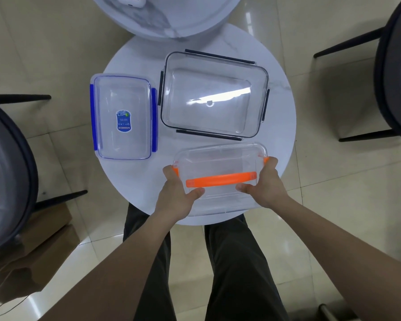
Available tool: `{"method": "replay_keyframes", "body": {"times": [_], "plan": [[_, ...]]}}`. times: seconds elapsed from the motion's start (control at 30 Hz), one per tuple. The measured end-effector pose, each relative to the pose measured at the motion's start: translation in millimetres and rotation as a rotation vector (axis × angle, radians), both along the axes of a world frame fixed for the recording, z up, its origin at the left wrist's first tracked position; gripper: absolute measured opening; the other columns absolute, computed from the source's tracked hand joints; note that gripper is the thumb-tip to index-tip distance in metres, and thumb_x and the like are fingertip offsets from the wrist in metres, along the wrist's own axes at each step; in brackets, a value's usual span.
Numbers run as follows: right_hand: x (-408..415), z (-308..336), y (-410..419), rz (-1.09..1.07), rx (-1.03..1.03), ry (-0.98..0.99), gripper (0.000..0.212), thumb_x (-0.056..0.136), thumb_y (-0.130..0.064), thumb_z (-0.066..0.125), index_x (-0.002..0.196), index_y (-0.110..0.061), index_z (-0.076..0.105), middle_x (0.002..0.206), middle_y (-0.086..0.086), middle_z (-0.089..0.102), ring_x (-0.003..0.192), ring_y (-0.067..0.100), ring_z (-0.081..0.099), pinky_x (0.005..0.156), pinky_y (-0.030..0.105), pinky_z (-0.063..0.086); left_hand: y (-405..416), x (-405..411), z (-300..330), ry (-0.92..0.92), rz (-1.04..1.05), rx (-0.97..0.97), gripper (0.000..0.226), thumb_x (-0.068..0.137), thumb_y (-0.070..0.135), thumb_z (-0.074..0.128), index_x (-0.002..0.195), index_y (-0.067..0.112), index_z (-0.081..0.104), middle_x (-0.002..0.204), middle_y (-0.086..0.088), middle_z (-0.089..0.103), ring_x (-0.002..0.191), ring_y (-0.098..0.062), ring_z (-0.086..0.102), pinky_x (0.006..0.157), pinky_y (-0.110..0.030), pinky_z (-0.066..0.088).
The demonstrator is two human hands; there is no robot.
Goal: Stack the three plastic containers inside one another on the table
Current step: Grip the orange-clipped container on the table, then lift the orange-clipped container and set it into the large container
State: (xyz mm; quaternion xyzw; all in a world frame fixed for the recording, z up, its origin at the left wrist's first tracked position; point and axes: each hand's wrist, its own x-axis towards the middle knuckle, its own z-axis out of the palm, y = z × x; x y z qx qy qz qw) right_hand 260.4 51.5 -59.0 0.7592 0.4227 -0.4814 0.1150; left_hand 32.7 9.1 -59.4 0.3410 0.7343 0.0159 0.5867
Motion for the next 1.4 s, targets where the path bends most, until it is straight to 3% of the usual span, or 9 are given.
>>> {"method": "replay_keyframes", "body": {"times": [0.17,0.33,0.5,0.67,0.83,0.93,1.1,1.27,1.4], "plan": [[-1,2,-5,0.004,0.025,0.021,0.086,0.074,-0.031,0.087,0.131,-0.021,0.022,0.127,0.011,0.049,0.104,0.028,0.055,0.086,0.047,0.054,-3,-4,-2,0.003,-0.013,0.018,0.076,0.083,0.035,0.077,0.125,0.036,0.014,0.117,0.004,0.045,0.093,-0.018,0.056,0.08,-0.034,0.054],[-4,13,-16,-0.003,0.053,0.049,0.085,0.075,-0.034,0.085,0.131,-0.021,0.023,0.126,0.008,0.049,0.102,0.024,0.054,0.083,0.042,0.052,-6,-17,1,-0.002,-0.039,0.01,0.08,0.082,0.04,0.076,0.131,0.037,0.012,0.117,0.01,0.042,0.085,-0.01,0.052,0.062,-0.018,0.042],[-12,31,-24,-0.014,0.107,0.115,0.085,0.078,-0.033,0.083,0.136,-0.015,0.024,0.128,0.008,0.048,0.111,0.029,0.058,0.091,0.049,0.054,-5,-34,21,0.011,-0.052,0.04,0.086,0.082,0.042,0.076,0.139,0.033,0.013,0.117,0.016,0.039,0.074,0.001,0.048,0.054,-0.007,0.034],[-17,51,-23,-0.056,0.178,0.202,0.086,0.081,-0.032,0.081,0.142,-0.02,0.021,0.132,-0.004,0.04,0.122,0.022,0.051,0.098,0.043,0.05,1,-45,49,0.023,0.017,0.133,0.088,0.077,0.045,0.079,0.142,0.035,0.02,0.121,0.016,0.046,0.1,-0.01,0.052,0.079,-0.029,0.047],[-22,74,-18,-0.059,0.29,0.222,0.078,0.079,-0.035,0.08,0.135,-0.033,0.026,0.114,-0.015,0.044,0.095,0.002,0.054,0.073,0.015,0.042,8,-55,78,0.051,0.042,0.234,0.086,0.073,0.054,0.078,0.142,0.038,0.031,0.127,0.016,0.056,0.11,-0.015,0.06,0.093,-0.043,0.055],[-28,90,-14,-0.066,0.34,0.228,0.076,0.078,-0.039,0.079,0.133,-0.041,0.026,0.124,-0.02,0.041,0.098,-0.02,0.051,0.072,0.007,0.036,12,-61,93,0.052,0.049,0.28,0.084,0.07,0.06,0.074,0.141,0.039,0.037,0.126,0.016,0.059,0.109,-0.017,0.061,0.091,-0.048,0.057],[-36,114,-5,-0.107,0.406,0.261,0.077,0.075,-0.048,0.077,0.13,-0.052,0.024,0.113,-0.058,0.033,0.1,-0.039,0.039,0.07,0.0,0.038,17,-68,114,0.051,0.057,0.385,0.084,0.064,0.065,0.069,0.137,0.036,0.042,0.117,0.015,0.065,0.1,-0.013,0.065,0.079,-0.031,0.059],[-40,132,12,-0.147,0.472,0.277,0.075,0.07,-0.056,0.075,0.126,-0.056,0.025,0.121,-0.044,0.045,0.105,-0.03,0.047,0.078,0.007,0.041,32,-68,120,0.079,0.07,0.477,0.076,0.065,0.065,0.071,0.133,0.044,0.043,0.104,0.015,0.065,0.087,-0.008,0.065,0.062,-0.01,0.05],[-35,130,22,-0.144,0.515,0.293,0.075,0.075,-0.049,0.078,0.133,-0.048,0.03,0.114,-0.049,0.047,0.106,-0.027,0.049,0.08,0.011,0.04,46,-67,123,0.091,0.09,0.527,0.065,0.068,0.059,0.078,0.124,0.055,0.044,0.081,0.02,0.058,0.075,0.001,0.059,0.061,-0.002,0.044]]}}
